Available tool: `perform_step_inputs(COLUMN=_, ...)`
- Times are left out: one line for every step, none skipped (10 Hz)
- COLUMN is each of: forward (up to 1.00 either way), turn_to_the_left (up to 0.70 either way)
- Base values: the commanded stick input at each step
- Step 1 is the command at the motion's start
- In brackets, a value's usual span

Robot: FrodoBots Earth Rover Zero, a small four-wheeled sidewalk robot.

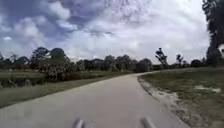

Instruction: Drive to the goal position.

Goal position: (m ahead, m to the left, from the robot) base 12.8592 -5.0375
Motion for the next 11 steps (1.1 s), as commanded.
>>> perform_step_inputs(forward=0.69, turn_to_the_left=0.04)
perform_step_inputs(forward=0.69, turn_to_the_left=0.08)
perform_step_inputs(forward=0.69, turn_to_the_left=0.34)
perform_step_inputs(forward=0.69, turn_to_the_left=0.34)
perform_step_inputs(forward=0.69, turn_to_the_left=0.07)
perform_step_inputs(forward=0.69, turn_to_the_left=0.05)
perform_step_inputs(forward=0.69, turn_to_the_left=0.03)
perform_step_inputs(forward=0.69, turn_to_the_left=0.03)
perform_step_inputs(forward=0.69, turn_to_the_left=0.03)
perform_step_inputs(forward=0.69, turn_to_the_left=0.03)
perform_step_inputs(forward=0.69, turn_to_the_left=0.03)
